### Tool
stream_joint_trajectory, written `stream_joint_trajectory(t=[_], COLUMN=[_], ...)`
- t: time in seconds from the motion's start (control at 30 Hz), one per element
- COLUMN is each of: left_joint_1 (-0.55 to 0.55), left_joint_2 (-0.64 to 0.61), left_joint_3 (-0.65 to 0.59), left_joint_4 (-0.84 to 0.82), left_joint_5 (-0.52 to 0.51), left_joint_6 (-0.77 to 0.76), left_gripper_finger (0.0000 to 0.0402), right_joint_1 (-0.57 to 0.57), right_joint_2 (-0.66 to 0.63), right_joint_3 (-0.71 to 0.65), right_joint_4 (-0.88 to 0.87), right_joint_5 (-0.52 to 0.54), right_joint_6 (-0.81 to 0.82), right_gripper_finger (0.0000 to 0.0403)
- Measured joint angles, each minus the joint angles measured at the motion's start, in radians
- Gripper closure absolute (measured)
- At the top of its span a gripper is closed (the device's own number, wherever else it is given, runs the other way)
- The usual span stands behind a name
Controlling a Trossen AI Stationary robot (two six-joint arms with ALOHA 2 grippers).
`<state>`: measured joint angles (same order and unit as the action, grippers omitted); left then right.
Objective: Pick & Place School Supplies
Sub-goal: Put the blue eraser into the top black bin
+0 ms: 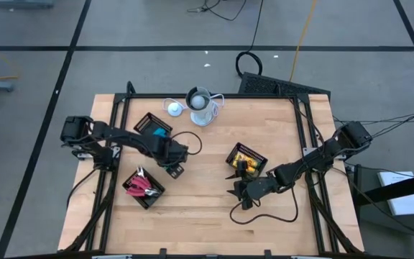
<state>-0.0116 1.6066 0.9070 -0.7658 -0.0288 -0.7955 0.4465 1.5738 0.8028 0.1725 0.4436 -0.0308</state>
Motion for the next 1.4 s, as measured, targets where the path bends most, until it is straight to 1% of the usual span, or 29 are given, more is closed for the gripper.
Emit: stream_joint_trajectory(t=[0.07, 0.17, 0.4, 0.53, 0.7, 0.77, 0.83, 0.9, 1.07, 1.1, 1.23, 1.4], left_joint_1=[-0.002, -0.003, 0.003, 0.011, 0.011, 0.01, 0.008, 0.01, -0.001, -0.003, -0.002, -0.009], left_joint_2=[0.0, 0.0, 0.011, 0.025, 0.071, 0.083, 0.085, 0.085, 0.086, 0.086, 0.086, 0.065], left_joint_3=[0.0, 0.001, -0.015, -0.061, -0.073, -0.071, -0.071, -0.072, -0.074, -0.074, -0.074, -0.041], left_joint_4=[-0.007, -0.048, -0.018, 0.082, 0.09, 0.097, 0.101, 0.098, 0.084, 0.085, 0.081, 0.015], left_joint_5=[-0.012, -0.063, -0.076, -0.042, -0.021, -0.021, -0.022, -0.024, -0.029, -0.029, -0.014, -0.015], left_joint_6=[-0.005, -0.013, -0.02, -0.048, -0.067, -0.074, -0.076, -0.079, -0.054, -0.044, -0.001, 0.028], left_gripper_finger=[0.0169, 0.0169, 0.0169, 0.0169, 0.017, 0.0176, 0.0193, 0.0224, 0.0343, 0.0352, 0.0352, 0.0352], right_joint_1=[0.0, 0.0, 0.0, 0.001, 0.001, 0.0, 0.0, 0.001, 0.0, 0.0, 0.0, 0.0], right_joint_2=[0.0, 0.0, 0.0, 0.0, 0.0, 0.0, 0.0, 0.0, 0.0, 0.0, 0.0, 0.0], right_joint_3=[0.0, 0.0, 0.0, 0.0, 0.0, 0.0, 0.0, 0.0, 0.0, 0.0, 0.0, 0.0], right_joint_4=[0.001, 0.001, 0.001, 0.001, -0.006, -0.008, -0.013, -0.014, -0.017, -0.017, -0.017, -0.017], right_joint_5=[0.0, 0.0, 0.0, 0.0, 0.0, 0.0, 0.0, 0.0, 0.0, 0.0, 0.0, 0.0], right_joint_6=[0.0, 0.0, 0.0, 0.003, 0.003, 0.01, 0.013, 0.018, 0.018, 0.018, 0.018, 0.017], right_gripper_finger=[0.0179, 0.0179, 0.0179, 0.0179, 0.0179, 0.0179, 0.0179, 0.0179, 0.0179, 0.0179, 0.0179, 0.0179])
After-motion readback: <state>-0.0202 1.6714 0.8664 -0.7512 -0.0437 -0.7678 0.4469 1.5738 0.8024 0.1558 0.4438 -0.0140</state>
